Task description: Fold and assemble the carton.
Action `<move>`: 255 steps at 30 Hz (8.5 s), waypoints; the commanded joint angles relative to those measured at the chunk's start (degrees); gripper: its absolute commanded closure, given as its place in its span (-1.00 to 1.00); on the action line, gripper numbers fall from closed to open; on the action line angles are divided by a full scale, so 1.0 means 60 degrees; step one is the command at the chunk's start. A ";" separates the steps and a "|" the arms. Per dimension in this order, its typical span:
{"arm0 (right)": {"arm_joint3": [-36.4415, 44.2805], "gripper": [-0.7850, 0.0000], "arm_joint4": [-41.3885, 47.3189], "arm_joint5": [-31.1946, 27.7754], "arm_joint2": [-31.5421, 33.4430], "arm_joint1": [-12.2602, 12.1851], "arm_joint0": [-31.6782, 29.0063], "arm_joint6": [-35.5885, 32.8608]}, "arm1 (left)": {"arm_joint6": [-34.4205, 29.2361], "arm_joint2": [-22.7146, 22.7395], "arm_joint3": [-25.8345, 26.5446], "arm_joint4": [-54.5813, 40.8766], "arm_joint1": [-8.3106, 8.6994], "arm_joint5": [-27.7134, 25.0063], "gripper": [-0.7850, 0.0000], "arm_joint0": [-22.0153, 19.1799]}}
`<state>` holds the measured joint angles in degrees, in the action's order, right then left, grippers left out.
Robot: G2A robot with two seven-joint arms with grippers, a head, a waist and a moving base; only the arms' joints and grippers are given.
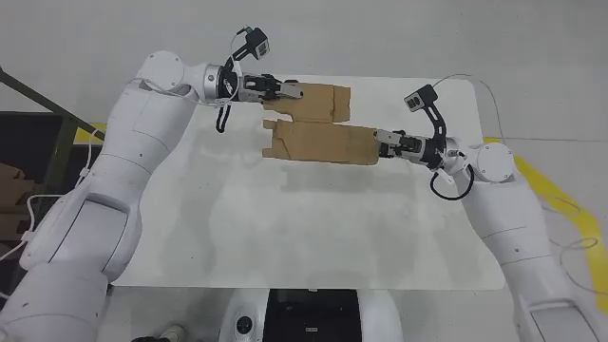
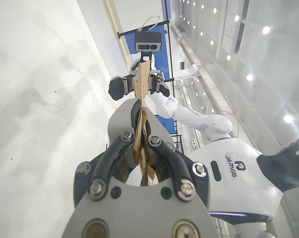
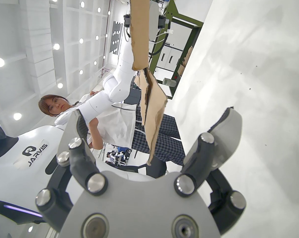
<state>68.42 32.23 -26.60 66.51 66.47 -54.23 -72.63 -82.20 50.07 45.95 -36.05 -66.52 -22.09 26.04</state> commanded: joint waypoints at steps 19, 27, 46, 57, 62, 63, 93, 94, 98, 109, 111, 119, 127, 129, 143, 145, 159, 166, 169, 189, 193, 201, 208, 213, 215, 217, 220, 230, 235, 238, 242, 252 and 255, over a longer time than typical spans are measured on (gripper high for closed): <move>-0.0296 0.37 0.0158 0.0313 -0.0409 0.0083 0.0271 -0.0230 | 0.0249 -0.0076 -0.0179 0.0191 -0.0102 -0.0248 1.00 0.0051; -0.0424 0.79 -0.0046 0.0390 -0.0581 0.0117 0.0375 -0.0091 | 0.0205 -0.0094 -0.0205 0.0169 -0.0140 -0.0204 1.00 0.0029; -0.0460 1.00 -0.0029 0.0662 -0.0553 0.0115 0.0376 0.0207 | 0.0241 0.0164 -0.0270 -0.0322 -0.0137 -0.0241 -1.00 0.0181; -0.0569 1.00 -0.0509 0.0652 -0.0407 0.0066 0.0349 0.0726 | 0.0135 0.0785 -0.0110 -0.0820 0.0048 -0.0134 -1.00 0.0609; -0.0634 1.00 -0.0790 0.0582 -0.0402 0.0045 0.0339 0.0811 | 0.0099 0.1108 0.0405 -0.0673 0.0203 -0.0098 -1.00 0.0785; -0.0648 1.00 -0.0817 0.0573 -0.0405 0.0045 0.0338 0.0848 | 0.0089 0.1172 0.0507 -0.0654 0.0233 -0.0088 -1.00 0.0834; 0.0184 1.00 -0.0959 0.0706 -0.0370 -0.0032 -0.0139 0.0995 | 0.0275 0.1316 0.0836 -0.0456 0.0168 -0.0274 -1.00 0.0952; 0.0231 1.00 -0.0955 0.0738 -0.0385 -0.0031 -0.0152 0.1003 | 0.0255 0.1296 0.0806 -0.0466 0.0155 -0.0253 -1.00 0.0941; 0.0311 1.00 -0.0921 0.0793 -0.0417 -0.0021 -0.0177 0.1116 | 0.0174 0.1229 0.0718 -0.0503 0.0109 -0.0173 -1.00 0.0910; 0.0116 1.00 -0.0722 0.0891 -0.0453 0.0029 -0.0047 0.1473 | 0.0117 0.1186 0.0435 -0.0463 0.0040 -0.0116 -0.73 0.0831; 0.0090 1.00 -0.0703 0.0889 -0.0470 0.0038 -0.0027 0.1478 | 0.0100 0.1143 0.0355 -0.0427 0.0015 -0.0099 -0.11 0.0790; -0.0088 1.00 -0.0655 0.0830 -0.0519 0.0070 0.0047 0.1531 | 0.0163 0.0931 -0.0037 -0.0154 -0.0108 -0.0162 0.63 0.0563; -0.0120 1.00 -0.0698 0.0711 -0.0512 0.0073 0.0086 0.1454 | 0.0202 0.0818 -0.0457 -0.0055 -0.0214 -0.0182 0.59 0.0407; -0.0113 1.00 -0.0722 0.0686 -0.0508 0.0071 0.0084 0.1441 | 0.0250 0.0805 -0.0565 -0.0021 -0.0238 -0.0196 0.62 0.0359; -0.0057 1.00 -0.0749 0.0661 -0.0411 0.0049 0.0067 0.1447 | 0.0707 0.0571 -0.0981 0.0513 -0.0418 -0.0097 0.84 0.0128; -0.0070 1.00 -0.0764 0.0668 -0.0394 0.0045 0.0075 0.1460 | 0.0795 0.0554 -0.1040 0.0577 -0.0439 -0.0064 0.87 0.0100; -0.0248 1.00 -0.0680 0.0637 -0.0347 0.0055 0.0206 0.1448 | 0.1077 0.0515 -0.1215 0.0920 -0.0540 -0.0014 0.74 -0.0033; -0.0280 1.00 -0.0704 0.0616 -0.0397 0.0069 0.0242 0.1403 | 0.1109 0.0532 -0.1252 0.0976 -0.0584 -0.0016 0.90 -0.0089; -0.0290 1.00 -0.0723 0.0595 -0.0395 0.0070 0.0246 0.1427 | 0.1115 0.0526 -0.1256 0.0994 -0.0608 -0.0017 1.00 -0.0087; -0.0857 -0.04 -0.1129 0.0390 0.0205 -0.0035 0.0505 0.2274 | 0.0230 0.0922 -0.1080 0.0320 -0.0599 0.0073 1.00 0.0072; -0.0817 -0.01 -0.0889 0.0382 0.0380 -0.0061 0.0569 0.2183 | 0.0154 0.0953 -0.0987 0.0320 -0.0593 0.0072 1.00 0.0158; -0.0715 -0.07 -0.1003 0.0333 0.0654 -0.0123 0.0635 0.2394 | 0.0126 0.1084 -0.0832 0.0342 -0.0554 0.0002 1.00 0.0305; -0.0298 -0.07 -0.0895 0.0466 0.0911 -0.0208 0.0545 0.2120 | 0.0153 0.1229 -0.0741 0.0392 -0.0497 -0.0021 1.00 0.0440; 0.0149 -0.06 -0.0648 0.0925 0.0602 -0.0176 0.0357 0.1649 | 0.0172 0.1288 -0.0684 0.0354 -0.0489 -0.0018 1.00 0.0523; 0.0203 -0.04 -0.0674 0.1018 0.0390 -0.0136 0.0313 0.1671 | 0.0150 0.1307 -0.0656 0.0311 -0.0491 -0.0027 1.00 0.0548; 0.0198 -0.04 -0.0654 0.1099 0.0189 -0.0087 0.0321 0.1728 | 0.0122 0.1319 -0.0609 0.0260 -0.0497 -0.0022 1.00 0.0574; 0.0129 -0.08 -0.0608 0.1124 -0.0027 -0.0025 0.0397 0.1789 | 0.0064 0.1312 -0.0519 0.0215 -0.0510 -0.0010 1.00 0.0611; -0.0172 -0.07 -0.0429 0.1119 -0.0539 0.0147 0.0752 0.1722 | -0.0132 0.1222 -0.0319 0.0044 -0.0582 0.0133 1.00 0.0714; -0.0287 -0.07 -0.0040 0.1310 -0.0744 0.0241 0.0837 0.1657 | -0.0165 0.1137 -0.0282 -0.0009 -0.0632 0.0166 1.00 0.0795; -0.0362 -0.06 0.0075 0.1400 -0.0882 0.0297 0.0869 0.1668 | -0.0191 0.1086 -0.0252 -0.0048 -0.0665 0.0192 1.00 0.0825; -0.0465 0.02 0.0285 0.1403 -0.0948 0.0353 0.0915 0.1652 | -0.0205 0.1020 -0.0236 -0.0040 -0.0703 0.0207 1.00 0.0840; -0.0575 0.30 0.0348 0.1366 -0.0992 0.0426 0.1013 0.1689 | -0.0245 0.0957 -0.0292 -0.0123 -0.0774 0.0247 1.00 0.0845; -0.0587 0.45 0.0335 0.1369 -0.1001 0.0441 0.1017 0.1677 | -0.0251 0.0956 -0.0304 -0.0133 -0.0786 0.0252 1.00 0.0844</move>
<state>64.92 34.34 -18.41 60.53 69.10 -48.14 -62.49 -83.69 55.81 44.16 -36.83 -71.22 -20.59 31.10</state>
